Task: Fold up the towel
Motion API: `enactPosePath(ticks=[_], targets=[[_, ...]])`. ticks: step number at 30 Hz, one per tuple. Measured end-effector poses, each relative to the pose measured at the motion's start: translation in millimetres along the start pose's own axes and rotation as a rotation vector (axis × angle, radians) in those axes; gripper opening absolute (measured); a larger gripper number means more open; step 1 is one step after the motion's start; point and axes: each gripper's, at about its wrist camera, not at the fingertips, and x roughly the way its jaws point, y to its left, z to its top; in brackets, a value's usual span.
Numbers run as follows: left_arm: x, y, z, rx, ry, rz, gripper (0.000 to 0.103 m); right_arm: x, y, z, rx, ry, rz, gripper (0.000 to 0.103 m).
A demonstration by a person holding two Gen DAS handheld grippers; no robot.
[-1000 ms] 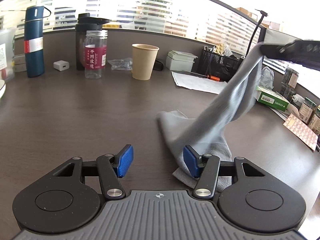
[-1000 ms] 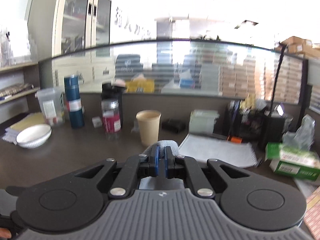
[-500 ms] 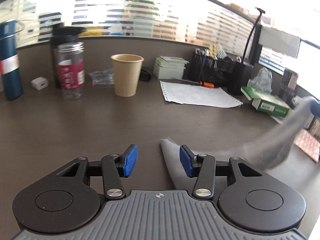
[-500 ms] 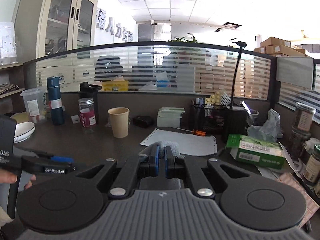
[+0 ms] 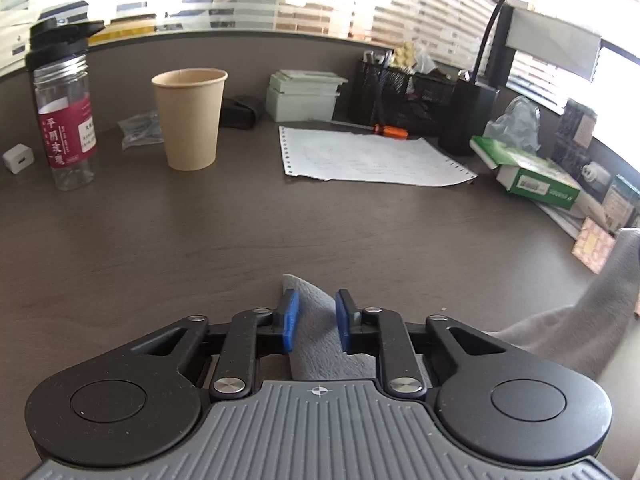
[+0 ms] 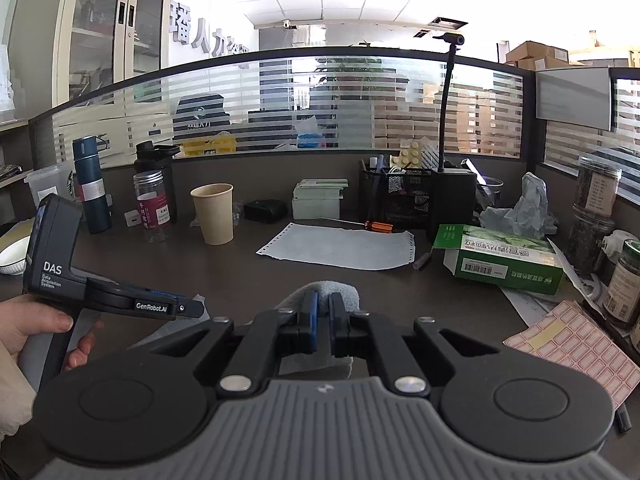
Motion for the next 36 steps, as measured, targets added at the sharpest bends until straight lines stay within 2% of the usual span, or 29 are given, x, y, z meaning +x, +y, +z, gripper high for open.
enactPosePath(ticks=[5,9,18,19,21,23,27,30,31,32,33,36], targets=[[4.5,-0.6,2.1,-0.002,0.008,0.023,0.015,1.9,-8.9,-1.4,0.021,0.003,-0.006,0.007],[4.8,0.8,1.2,-0.007,0.010,0.006,0.000,4.4,-10.2,-2.4,0.024,0.006,-0.004,0.007],[-19.8,22.3,2.9,-0.070,-0.055,-0.013,0.001,4.7,-7.3,-1.0,0.018,0.001,-0.004,0.007],[-21.3,24.8,3.7,-0.077,-0.055,-0.014,0.004,4.6,-6.9,-0.4,0.016,0.000,-0.002,0.007],[-19.9,32.8,5.4,-0.123,-0.043,-0.026,0.029,4.8,-5.4,0.7,0.013,-0.002,0.000,0.007],[-13.7,31.2,5.9,-0.125,-0.022,-0.037,0.040,5.3,-4.1,0.9,0.010,-0.003,0.002,0.007],[0.2,23.4,6.4,-0.104,0.008,-0.026,0.040,4.8,-4.2,-0.6,0.014,0.000,0.000,0.007],[6.1,19.6,7.4,-0.096,0.013,-0.034,0.038,4.2,-6.1,-0.4,0.015,0.002,-0.008,0.007],[7.8,17.9,8.6,-0.091,0.017,-0.038,0.033,4.1,-6.8,0.0,0.015,0.001,-0.009,0.007],[7.8,17.0,9.1,-0.086,0.018,-0.040,0.021,4.5,-7.4,0.1,0.014,0.002,-0.009,0.007],[2.9,19.1,9.5,-0.093,0.005,-0.044,0.014,5.4,-7.6,0.1,0.015,0.003,-0.009,0.007],[-11.7,25.3,10.5,-0.113,-0.034,-0.057,0.006,8.7,-8.8,-1.6,0.020,0.011,-0.007,0.007]])
